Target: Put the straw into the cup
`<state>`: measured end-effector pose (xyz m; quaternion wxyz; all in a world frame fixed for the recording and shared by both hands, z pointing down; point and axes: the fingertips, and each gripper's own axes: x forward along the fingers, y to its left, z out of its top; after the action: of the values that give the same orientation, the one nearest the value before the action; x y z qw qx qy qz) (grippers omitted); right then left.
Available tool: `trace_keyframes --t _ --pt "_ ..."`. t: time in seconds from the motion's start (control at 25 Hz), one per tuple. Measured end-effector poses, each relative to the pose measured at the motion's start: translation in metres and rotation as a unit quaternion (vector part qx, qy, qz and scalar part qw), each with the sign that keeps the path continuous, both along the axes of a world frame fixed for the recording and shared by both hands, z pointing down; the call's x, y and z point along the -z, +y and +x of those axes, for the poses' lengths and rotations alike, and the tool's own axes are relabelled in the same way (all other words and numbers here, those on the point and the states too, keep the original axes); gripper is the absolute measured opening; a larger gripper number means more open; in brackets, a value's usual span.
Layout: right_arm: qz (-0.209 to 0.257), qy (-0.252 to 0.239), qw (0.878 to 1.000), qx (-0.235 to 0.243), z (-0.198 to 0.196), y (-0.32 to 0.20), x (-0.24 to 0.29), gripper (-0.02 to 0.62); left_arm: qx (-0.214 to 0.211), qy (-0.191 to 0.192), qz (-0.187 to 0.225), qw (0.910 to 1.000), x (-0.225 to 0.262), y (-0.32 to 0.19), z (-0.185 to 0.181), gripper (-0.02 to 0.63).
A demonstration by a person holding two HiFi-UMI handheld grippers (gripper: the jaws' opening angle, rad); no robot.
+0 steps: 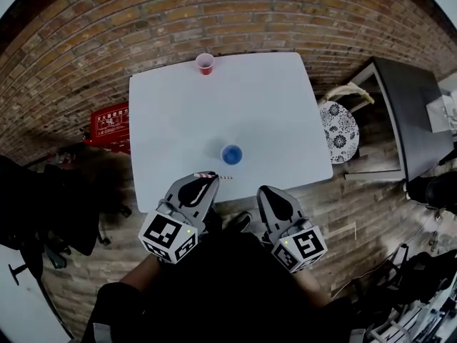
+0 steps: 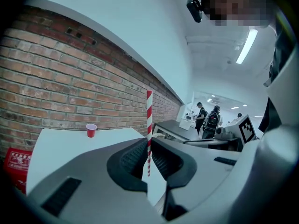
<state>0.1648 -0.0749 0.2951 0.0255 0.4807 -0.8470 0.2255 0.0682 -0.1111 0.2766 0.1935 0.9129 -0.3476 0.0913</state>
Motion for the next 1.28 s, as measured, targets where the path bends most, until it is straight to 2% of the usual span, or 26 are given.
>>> trace_keyframes --t 0.28,0.4,0.6,0.92,1.28 --pt "-0.028 0.033 0.999 -0.006 -0.034 -0.030 -0.014 0.032 -0.044 0.021 -0.015 0.9987 -0.019 -0.018 -0.019 0.038" --pt "-0.040 0.046 0.998 -0.002 -0.039 -0.033 -0.018 0.032 -0.047 0.027 -0.027 0.9982 -0.027 -0.025 -0.020 0.038" --pt "-0.054 0.034 0.998 0.010 -0.033 -0.047 -0.034 0.032 -0.027 0.022 -0.021 0.9992 -0.031 -0.042 -0.017 0.038" --pt "-0.058 0.015 0.996 0.058 -0.031 -0.066 -0.046 0.032 0.033 0.006 -0.028 0.9990 -0.042 -0.051 -0.019 0.038" --pt "-0.072 0.005 0.993 0.091 -0.029 -0.073 -0.071 0.032 0.054 0.006 -0.035 0.9979 -0.060 -0.059 -0.015 0.038"
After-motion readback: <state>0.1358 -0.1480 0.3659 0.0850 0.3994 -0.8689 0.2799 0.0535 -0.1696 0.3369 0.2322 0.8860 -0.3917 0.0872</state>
